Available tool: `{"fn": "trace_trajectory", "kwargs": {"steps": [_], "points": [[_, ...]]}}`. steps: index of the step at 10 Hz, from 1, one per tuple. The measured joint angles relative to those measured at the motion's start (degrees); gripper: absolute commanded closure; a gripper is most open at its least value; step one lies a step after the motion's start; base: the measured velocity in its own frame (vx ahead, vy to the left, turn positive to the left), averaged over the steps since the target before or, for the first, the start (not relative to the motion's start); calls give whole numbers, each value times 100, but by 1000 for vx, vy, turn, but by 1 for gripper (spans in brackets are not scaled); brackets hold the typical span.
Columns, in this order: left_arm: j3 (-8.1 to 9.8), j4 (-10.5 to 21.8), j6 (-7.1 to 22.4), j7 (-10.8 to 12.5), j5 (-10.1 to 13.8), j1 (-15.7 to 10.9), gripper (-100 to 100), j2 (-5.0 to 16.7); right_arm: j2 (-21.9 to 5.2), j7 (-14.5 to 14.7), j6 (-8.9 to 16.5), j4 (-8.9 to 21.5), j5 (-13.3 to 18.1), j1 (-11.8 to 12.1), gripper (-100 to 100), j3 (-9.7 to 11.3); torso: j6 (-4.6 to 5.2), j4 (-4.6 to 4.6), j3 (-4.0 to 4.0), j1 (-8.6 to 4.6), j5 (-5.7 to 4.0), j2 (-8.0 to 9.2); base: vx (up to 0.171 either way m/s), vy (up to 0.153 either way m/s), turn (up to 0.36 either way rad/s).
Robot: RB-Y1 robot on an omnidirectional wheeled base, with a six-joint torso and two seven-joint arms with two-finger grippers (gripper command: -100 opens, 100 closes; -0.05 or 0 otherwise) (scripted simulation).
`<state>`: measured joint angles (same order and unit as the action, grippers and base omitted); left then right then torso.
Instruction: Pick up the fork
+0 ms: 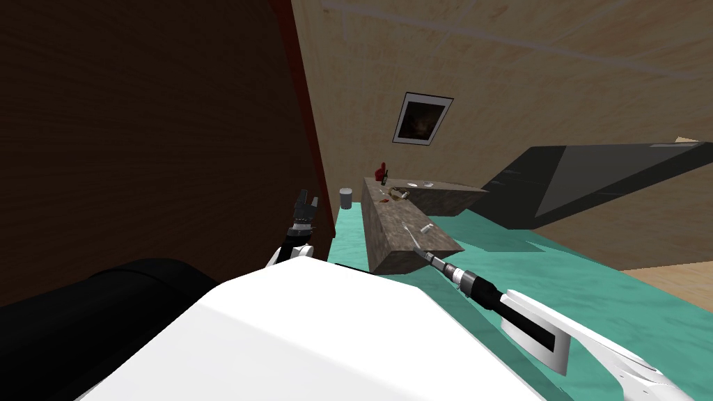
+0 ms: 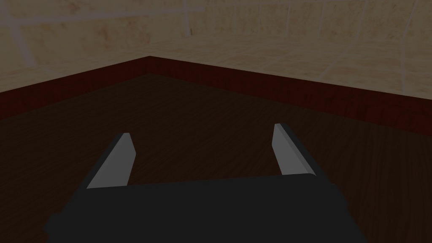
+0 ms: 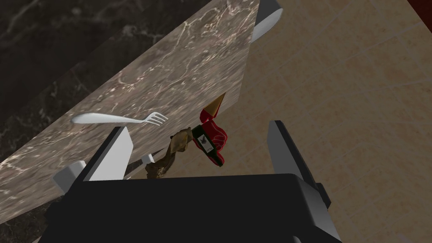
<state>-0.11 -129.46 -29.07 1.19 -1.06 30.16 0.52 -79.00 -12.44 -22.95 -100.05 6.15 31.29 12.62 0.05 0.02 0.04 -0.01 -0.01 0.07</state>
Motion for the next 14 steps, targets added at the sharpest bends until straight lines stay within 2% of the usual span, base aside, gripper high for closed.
{"fn": "trace_trajectory", "kwargs": {"steps": [4,8,14], "points": [[0,0,0,0,0,0,0,0,-2,0,-1,0,0,1,-100,-1,0,0,0,0,0,0,0,0,0],[0,0,0,0,0,0,0,0,42,-23,-202,-101,-424,8,-100,142,0,0,0,0,0,0,0,0,0],[0,0,0,0,0,0,0,0,53,-21,-218,-95,-447,-9,-100,169,0,0,0,0,0,0,0,0,0]]}}
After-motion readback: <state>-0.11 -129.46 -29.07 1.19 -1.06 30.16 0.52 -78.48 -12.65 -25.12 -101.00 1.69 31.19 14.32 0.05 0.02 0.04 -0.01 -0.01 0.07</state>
